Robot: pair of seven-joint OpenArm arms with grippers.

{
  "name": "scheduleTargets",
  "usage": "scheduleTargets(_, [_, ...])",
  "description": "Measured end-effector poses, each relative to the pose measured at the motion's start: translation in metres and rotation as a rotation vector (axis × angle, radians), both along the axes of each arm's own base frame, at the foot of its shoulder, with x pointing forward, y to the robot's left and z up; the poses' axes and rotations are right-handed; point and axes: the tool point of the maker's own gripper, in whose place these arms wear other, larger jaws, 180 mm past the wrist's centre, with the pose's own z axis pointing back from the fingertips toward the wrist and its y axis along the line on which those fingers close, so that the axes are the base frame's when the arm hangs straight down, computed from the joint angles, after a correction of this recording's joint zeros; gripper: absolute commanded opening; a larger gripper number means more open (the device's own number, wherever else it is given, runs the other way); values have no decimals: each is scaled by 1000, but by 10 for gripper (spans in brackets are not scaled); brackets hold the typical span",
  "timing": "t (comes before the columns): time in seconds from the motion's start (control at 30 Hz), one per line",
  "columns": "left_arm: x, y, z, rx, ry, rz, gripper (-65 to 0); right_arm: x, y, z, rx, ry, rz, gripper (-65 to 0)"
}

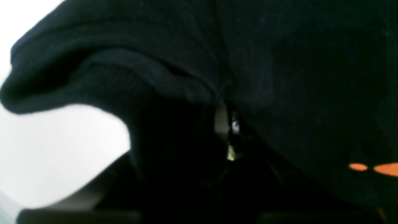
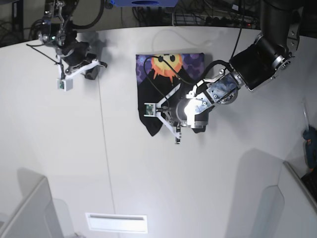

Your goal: Fold the T-shirt properly

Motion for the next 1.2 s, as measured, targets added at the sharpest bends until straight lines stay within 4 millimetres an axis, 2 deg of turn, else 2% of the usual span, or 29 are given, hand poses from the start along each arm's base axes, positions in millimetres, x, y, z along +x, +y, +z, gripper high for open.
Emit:
scheduleTargets(0.07, [3,0,2,0,-7,1,-372,0,1,0,1,0,2,-650])
scheduleTargets(0.13, [8,0,6,2,-18,-2,-285,0,2,0,2,0,3,-650])
scheduleTargets(0.23, [14,1,10,3,-31,0,-209,0,2,0,2,0,4,-650])
scheduleTargets(0.47, [37,3,30,22,-75,-16,-199,0,3,0,5,0,4,-650])
scheduleTargets(0.7, [68,-17,92,-91,-222,-18,-196,0,3,0,6,1,5,-650])
scheduleTargets(0.83, [68,-15,97,-99,-232,-11,-202,0,3,0,6,1,5,-650])
scheduleTargets(0.9, [67,-16,102,-116,-238,-9,-224,0,3,0,6,0,5,-650])
scheduleTargets(0.93, [67,-15,108,-141,-242,8,-268,-1,3,0,5,2,5,-650])
scheduleTargets(1.0, [69,-5,125,-188,-277,75,-423,-5,3,-2,4,9,7,-650])
scheduleTargets(1.07, [63,12,135,-218,-312,154,-650,-11,2,-1,-5,16,12,-650])
scheduleTargets(1.13, [44,22,131,-253,-298,204,-650,-9,5,9,-11,-10,22,-650])
scheduleTargets(1.2, [18,24,112,-279,-233,237,-650,-1,10,27,-6,-64,36,-650])
